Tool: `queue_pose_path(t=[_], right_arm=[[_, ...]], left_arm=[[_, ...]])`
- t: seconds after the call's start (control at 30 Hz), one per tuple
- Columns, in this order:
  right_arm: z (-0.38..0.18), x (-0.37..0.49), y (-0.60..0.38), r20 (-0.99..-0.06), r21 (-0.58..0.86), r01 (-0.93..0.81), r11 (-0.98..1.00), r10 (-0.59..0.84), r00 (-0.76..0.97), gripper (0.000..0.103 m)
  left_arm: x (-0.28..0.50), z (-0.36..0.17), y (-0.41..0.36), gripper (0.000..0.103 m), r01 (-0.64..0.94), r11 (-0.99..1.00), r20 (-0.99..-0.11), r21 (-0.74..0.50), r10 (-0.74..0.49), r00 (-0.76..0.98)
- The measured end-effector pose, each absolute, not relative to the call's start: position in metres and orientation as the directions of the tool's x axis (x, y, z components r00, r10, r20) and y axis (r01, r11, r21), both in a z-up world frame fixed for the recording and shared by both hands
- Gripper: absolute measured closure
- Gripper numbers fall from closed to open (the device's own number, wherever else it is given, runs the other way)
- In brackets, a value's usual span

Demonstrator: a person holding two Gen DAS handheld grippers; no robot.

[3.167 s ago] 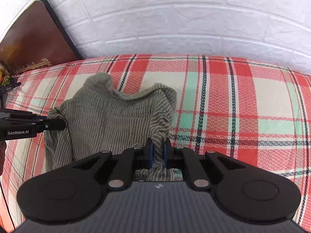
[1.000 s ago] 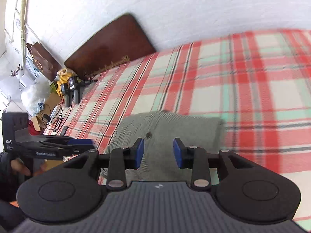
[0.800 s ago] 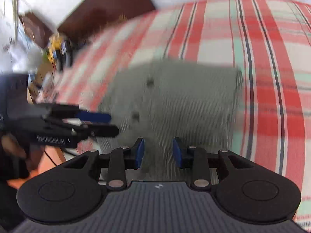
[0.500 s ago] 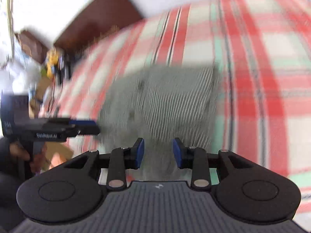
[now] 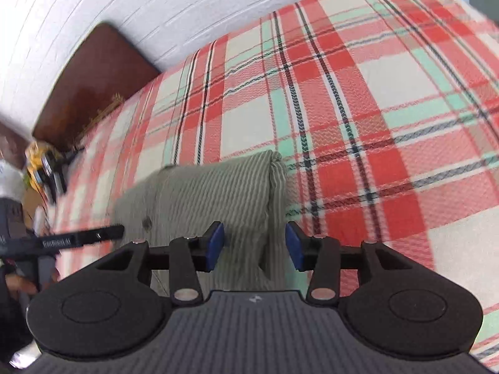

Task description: Fold clothes

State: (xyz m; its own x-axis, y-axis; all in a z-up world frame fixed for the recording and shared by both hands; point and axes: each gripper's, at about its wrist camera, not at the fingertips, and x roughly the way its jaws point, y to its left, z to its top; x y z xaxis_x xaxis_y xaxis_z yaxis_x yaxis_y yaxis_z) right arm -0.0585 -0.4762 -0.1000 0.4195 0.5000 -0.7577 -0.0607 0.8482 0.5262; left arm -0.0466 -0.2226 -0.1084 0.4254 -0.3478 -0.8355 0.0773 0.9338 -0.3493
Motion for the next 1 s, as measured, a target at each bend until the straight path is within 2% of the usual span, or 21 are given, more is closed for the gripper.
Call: queue_pose_path(t=[0.03, 0.07, 0.1, 0.2, 0.4, 0.43, 0.5, 0.53, 0.57, 0.6, 0.7, 0.8, 0.87, 1.0], right_arm=[[-0.1, -0.057, -0.474, -0.756, 0.535, -0.064, 0.842, 0.512, 0.408, 0.072], [-0.1, -0.057, -0.473, -0.756, 0.536, -0.067, 0.842, 0.514, 0.406, 0.092], [-0.099, -0.058, -0.472, -0.756, 0.532, -0.07, 0.844, 0.511, 0.409, 0.096], [-0.101, -0.059, -0.471, -0.766, 0.516, -0.067, 0.854, 0.495, 0.409, 0.097], [-0.122, -0.052, -0.468, -0.806, 0.486, -0.05, 0.872, 0.47, 0.359, 0.097], [-0.124, -0.051, -0.467, -0.809, 0.484, -0.051, 0.873, 0.469, 0.354, 0.097], [-0.126, -0.049, -0.466, -0.813, 0.477, -0.05, 0.877, 0.463, 0.353, 0.093], [-0.121, -0.05, -0.468, -0.811, 0.471, -0.046, 0.881, 0.453, 0.37, 0.09], [-0.116, -0.051, -0.47, -0.807, 0.465, -0.041, 0.884, 0.443, 0.39, 0.084], [-0.107, -0.052, -0.471, -0.797, 0.461, -0.045, 0.886, 0.436, 0.419, 0.084], [-0.077, -0.052, -0.469, -0.739, 0.473, -0.103, 0.875, 0.458, 0.494, 0.084], [-0.067, -0.034, -0.445, -0.706, 0.489, -0.198, 0.849, 0.519, 0.481, 0.084], [-0.073, -0.022, -0.425, -0.708, 0.495, -0.237, 0.836, 0.546, 0.447, 0.084], [-0.091, -0.009, -0.392, -0.739, 0.478, -0.29, 0.829, 0.558, 0.377, 0.085]], left_arm=[[-0.046, -0.109, -0.224, 0.066, 0.085, 0.934, -0.838, -0.346, -0.348, 0.42], [-0.046, -0.11, -0.225, 0.075, 0.09, 0.937, -0.842, -0.337, -0.343, 0.416], [-0.047, -0.111, -0.224, 0.079, 0.093, 0.939, -0.846, -0.33, -0.338, 0.413], [-0.051, -0.119, -0.216, 0.085, 0.071, 0.95, -0.866, -0.304, -0.307, 0.396], [-0.059, -0.139, -0.204, 0.085, 0.023, 0.955, -0.888, -0.297, -0.285, 0.361], [-0.059, -0.139, -0.202, 0.084, 0.015, 0.953, -0.887, -0.303, -0.288, 0.362], [-0.059, -0.134, -0.2, 0.074, 0.021, 0.959, -0.889, -0.283, -0.271, 0.369], [-0.06, -0.131, -0.199, 0.073, 0.028, 0.963, -0.89, -0.268, -0.259, 0.375], [-0.06, -0.125, -0.198, 0.069, 0.033, 0.966, -0.888, -0.257, -0.249, 0.386], [-0.061, -0.116, -0.196, 0.063, 0.036, 0.967, -0.88, -0.252, -0.245, 0.408], [-0.057, -0.092, -0.194, 0.063, 0.061, 0.965, -0.847, -0.255, -0.253, 0.468], [-0.042, -0.079, -0.214, 0.063, 0.139, 0.948, -0.81, -0.286, -0.317, 0.493], [-0.038, -0.088, -0.232, 0.063, 0.202, 0.934, -0.81, -0.295, -0.356, 0.466], [-0.031, -0.111, -0.26, 0.063, 0.271, 0.926, -0.844, -0.262, -0.356, 0.4]])
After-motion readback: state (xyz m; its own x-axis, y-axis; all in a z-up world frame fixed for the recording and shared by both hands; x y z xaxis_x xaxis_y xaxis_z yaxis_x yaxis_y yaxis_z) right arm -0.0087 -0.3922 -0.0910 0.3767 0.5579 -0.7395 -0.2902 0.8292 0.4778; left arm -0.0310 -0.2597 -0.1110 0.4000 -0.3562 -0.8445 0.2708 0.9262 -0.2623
